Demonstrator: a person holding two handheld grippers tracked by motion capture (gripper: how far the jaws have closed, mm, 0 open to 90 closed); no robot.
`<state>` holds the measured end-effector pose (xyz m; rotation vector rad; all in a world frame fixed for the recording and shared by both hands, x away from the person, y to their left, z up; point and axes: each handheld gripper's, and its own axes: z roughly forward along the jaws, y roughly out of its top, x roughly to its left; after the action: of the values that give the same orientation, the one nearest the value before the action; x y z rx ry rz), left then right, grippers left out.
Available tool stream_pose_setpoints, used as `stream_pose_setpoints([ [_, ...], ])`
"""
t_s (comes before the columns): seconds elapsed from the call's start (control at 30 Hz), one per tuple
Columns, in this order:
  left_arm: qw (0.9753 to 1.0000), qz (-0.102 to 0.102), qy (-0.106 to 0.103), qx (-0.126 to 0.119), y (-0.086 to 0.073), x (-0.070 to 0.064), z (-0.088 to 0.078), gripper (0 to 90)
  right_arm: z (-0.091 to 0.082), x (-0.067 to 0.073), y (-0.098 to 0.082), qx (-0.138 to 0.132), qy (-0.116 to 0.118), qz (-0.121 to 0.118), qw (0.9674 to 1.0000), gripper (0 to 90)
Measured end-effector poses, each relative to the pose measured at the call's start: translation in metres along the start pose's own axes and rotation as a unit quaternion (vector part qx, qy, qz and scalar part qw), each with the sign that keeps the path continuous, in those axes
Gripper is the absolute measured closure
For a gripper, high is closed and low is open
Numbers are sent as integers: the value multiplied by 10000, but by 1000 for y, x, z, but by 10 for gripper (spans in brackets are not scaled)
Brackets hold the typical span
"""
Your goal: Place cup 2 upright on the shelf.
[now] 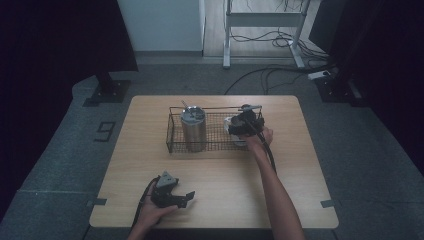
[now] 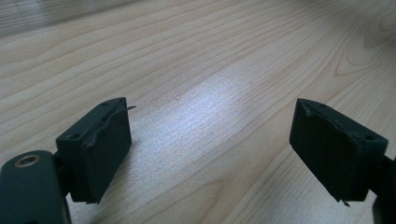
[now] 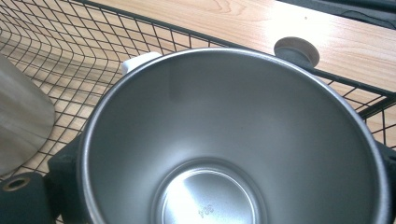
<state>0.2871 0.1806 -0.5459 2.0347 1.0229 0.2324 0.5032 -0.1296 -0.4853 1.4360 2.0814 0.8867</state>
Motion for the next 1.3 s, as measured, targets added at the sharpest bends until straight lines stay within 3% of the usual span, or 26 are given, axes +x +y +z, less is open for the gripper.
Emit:
stream_pose_setpoints([
  [0.4, 10000, -2, -12, 4, 0, 0, 0, 130, 0, -1, 1, 123, 25, 3, 9999, 65],
  [0.93, 10000, 8, -25, -1, 0, -2, 0, 130, -8, -2, -3, 591, -6, -167, 9981, 58],
  [1.17, 10000, 9, -26, 7, 0, -1, 0, 131, -10, 0, -4, 488, -135, -221, 9985, 32],
  [1.3, 10000, 10, -26, 9, 0, -1, 0, 130, -16, 0, -2, 263, -26, -145, 9995, 2],
])
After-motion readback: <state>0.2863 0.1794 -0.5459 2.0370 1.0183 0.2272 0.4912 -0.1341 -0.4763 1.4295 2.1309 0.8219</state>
